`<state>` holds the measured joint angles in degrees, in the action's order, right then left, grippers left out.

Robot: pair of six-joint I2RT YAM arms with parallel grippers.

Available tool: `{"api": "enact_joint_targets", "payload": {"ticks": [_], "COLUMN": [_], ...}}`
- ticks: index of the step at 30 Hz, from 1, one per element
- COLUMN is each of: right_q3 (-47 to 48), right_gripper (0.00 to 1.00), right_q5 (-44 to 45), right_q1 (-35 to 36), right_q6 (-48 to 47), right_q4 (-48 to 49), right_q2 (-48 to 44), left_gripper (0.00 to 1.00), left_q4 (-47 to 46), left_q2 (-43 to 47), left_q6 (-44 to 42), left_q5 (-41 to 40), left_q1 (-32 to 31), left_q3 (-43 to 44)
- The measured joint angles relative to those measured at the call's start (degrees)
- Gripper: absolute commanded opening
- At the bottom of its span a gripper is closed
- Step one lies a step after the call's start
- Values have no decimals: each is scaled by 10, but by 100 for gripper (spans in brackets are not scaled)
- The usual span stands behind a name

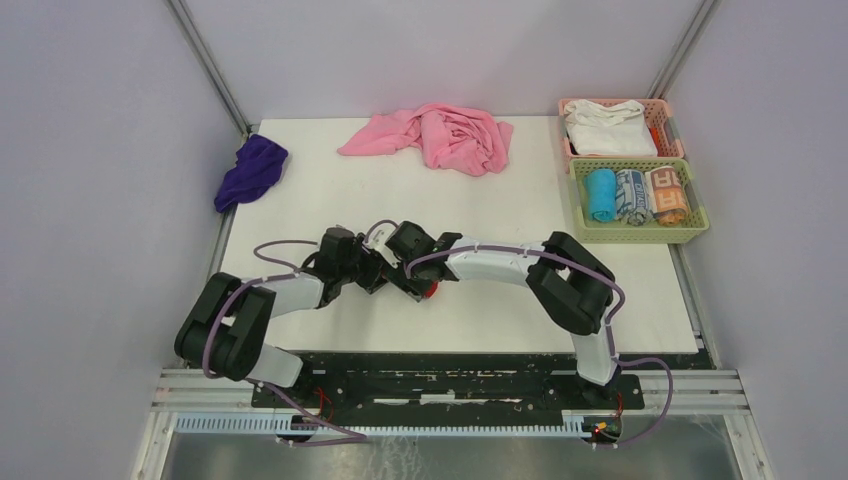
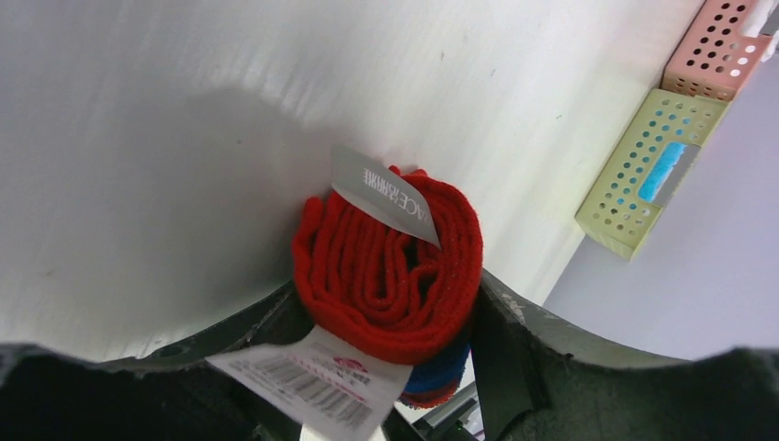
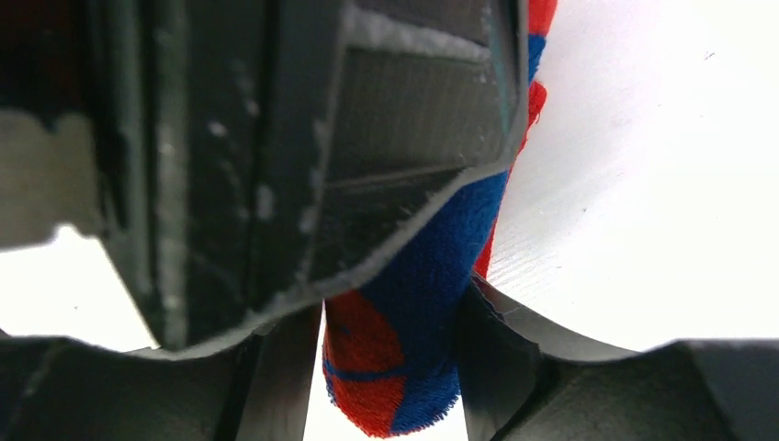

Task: Roll the towels
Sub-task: Pick up the towel at the center of the board.

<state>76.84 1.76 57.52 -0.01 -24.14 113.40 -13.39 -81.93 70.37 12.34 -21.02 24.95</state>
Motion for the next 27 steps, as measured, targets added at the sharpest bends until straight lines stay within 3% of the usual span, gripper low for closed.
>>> {"api": "enact_joint_targets", "payload": {"ticks": [7,13,17,22,27], "right_q3": [21,30,33,30,27], "right_gripper": [53,21,12,3,0], "right_q5": [13,22,38,63,90], "right_q1": [0,0,2,-8,-28], "right_q6": [2,-1,2,2,2], "right_q4": [-9,-12,-17,-30,-80], "right_q2": [20,25,23,14,-10], "left_gripper": [64,69,76,82,86], "left_q4": [-55,-84,-81,-5,132], "left_q2": [-35,-54,-57,-50,-46], "left_q6": [16,21,26,9,-52], "left_q5": [19,29,32,30,-11], "left_q1": [0,0,4,27,93], "left_q3": [0,1,8,51,130]}}
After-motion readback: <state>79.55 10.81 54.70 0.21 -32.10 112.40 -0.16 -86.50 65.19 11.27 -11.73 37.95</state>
